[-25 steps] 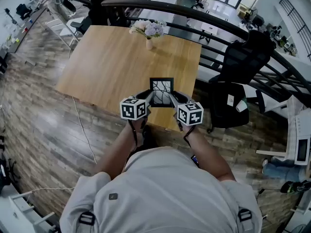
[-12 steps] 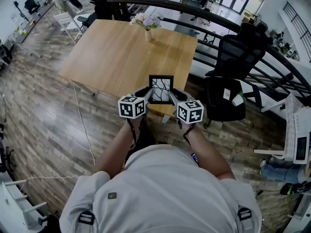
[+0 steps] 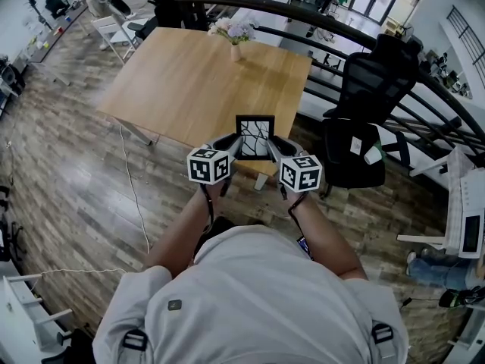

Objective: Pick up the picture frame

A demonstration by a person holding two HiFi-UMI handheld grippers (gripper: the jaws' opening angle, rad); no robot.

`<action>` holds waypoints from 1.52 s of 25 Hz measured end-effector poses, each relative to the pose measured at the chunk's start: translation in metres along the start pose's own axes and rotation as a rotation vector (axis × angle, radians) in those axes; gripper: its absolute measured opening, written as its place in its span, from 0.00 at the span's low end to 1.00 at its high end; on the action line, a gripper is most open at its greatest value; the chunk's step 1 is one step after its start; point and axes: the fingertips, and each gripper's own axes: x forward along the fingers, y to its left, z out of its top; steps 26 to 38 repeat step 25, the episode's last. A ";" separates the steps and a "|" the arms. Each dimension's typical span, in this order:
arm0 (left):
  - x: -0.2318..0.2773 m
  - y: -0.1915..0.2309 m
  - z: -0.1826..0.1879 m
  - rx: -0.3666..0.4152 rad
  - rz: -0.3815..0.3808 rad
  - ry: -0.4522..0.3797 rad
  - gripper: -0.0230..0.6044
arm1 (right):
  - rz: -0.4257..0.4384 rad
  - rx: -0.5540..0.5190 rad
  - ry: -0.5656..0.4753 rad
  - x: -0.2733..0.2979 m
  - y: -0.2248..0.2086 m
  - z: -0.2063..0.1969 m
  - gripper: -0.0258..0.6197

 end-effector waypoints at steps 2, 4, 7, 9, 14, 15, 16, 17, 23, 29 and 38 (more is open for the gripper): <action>0.000 0.001 0.001 0.001 0.002 -0.001 0.16 | 0.000 -0.004 -0.001 0.001 0.001 0.002 0.17; -0.001 0.002 0.003 0.004 0.004 0.000 0.15 | 0.005 -0.003 0.000 0.002 0.002 0.003 0.17; -0.002 0.003 0.006 0.011 0.007 -0.004 0.15 | 0.013 -0.003 -0.005 0.003 0.003 0.005 0.17; -0.002 0.005 0.006 0.008 0.008 -0.009 0.15 | 0.014 -0.006 -0.009 0.004 0.004 0.007 0.17; -0.005 0.006 0.011 0.020 0.009 -0.024 0.15 | 0.021 -0.008 -0.017 0.005 0.007 0.011 0.17; -0.005 0.006 0.012 0.023 0.011 -0.026 0.15 | 0.022 -0.007 -0.018 0.006 0.007 0.012 0.17; -0.005 0.007 0.013 0.025 0.013 -0.026 0.15 | 0.023 -0.006 -0.019 0.007 0.007 0.012 0.17; -0.006 0.007 0.013 0.025 0.017 -0.026 0.15 | 0.025 -0.004 -0.018 0.008 0.007 0.013 0.17; -0.007 0.015 0.016 0.021 0.029 -0.032 0.15 | 0.039 -0.011 -0.028 0.014 0.012 0.016 0.17; -0.007 0.017 0.017 0.020 0.030 -0.033 0.15 | 0.041 -0.014 -0.030 0.017 0.012 0.017 0.17; -0.007 0.017 0.017 0.020 0.030 -0.033 0.15 | 0.041 -0.014 -0.030 0.017 0.012 0.017 0.17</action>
